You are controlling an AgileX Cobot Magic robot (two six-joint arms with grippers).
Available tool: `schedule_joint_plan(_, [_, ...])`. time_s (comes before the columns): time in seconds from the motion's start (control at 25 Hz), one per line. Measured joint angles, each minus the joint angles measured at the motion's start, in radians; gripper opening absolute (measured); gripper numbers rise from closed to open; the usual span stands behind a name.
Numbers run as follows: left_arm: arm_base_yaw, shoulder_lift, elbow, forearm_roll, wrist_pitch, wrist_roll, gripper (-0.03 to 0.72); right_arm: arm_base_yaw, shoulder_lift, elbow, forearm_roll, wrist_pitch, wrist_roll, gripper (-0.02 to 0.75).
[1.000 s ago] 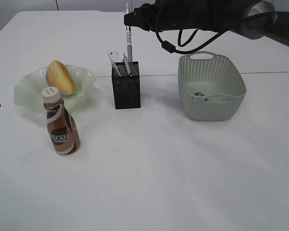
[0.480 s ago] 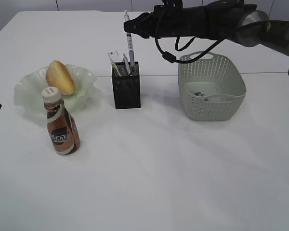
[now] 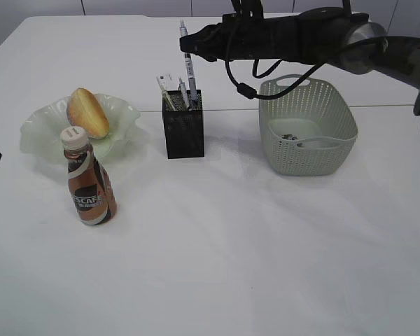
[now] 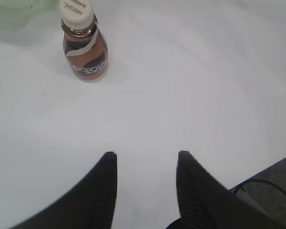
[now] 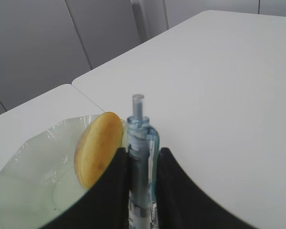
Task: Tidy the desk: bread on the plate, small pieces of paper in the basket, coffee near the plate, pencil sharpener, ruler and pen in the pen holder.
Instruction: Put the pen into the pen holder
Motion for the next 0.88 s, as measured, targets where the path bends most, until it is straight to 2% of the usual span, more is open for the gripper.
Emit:
schedule_joint_plan(0.28, [0.000,0.000,0.000,0.000,0.008,0.000,0.307,0.000,0.024,0.000,0.002,0.017,-0.005,0.115])
schedule_joint_plan(0.4, [0.000,0.000,0.000,-0.001,0.008,0.000,0.307,0.000,0.029,0.000,0.002,0.019,-0.005,0.193])
schedule_joint_plan(0.52, [0.000,0.000,0.000,-0.001,0.010,0.000,0.307,0.000,0.030,0.000,0.002,0.029,-0.005,0.313])
schedule_joint_plan(0.64, [0.000,0.000,0.000,-0.001,0.010,0.000,0.307,0.000,0.030,0.000,0.002,0.052,0.007,0.360])
schedule_joint_plan(0.8, [0.000,0.000,0.000,-0.001,0.010,0.000,0.307,0.000,0.030,0.000,-0.018,0.058,0.161,0.370])
schedule_joint_plan(0.88, [0.000,0.000,0.000,-0.001,0.010,0.000,0.307,0.000,0.025,0.000,-0.109,0.058,0.277,0.373])
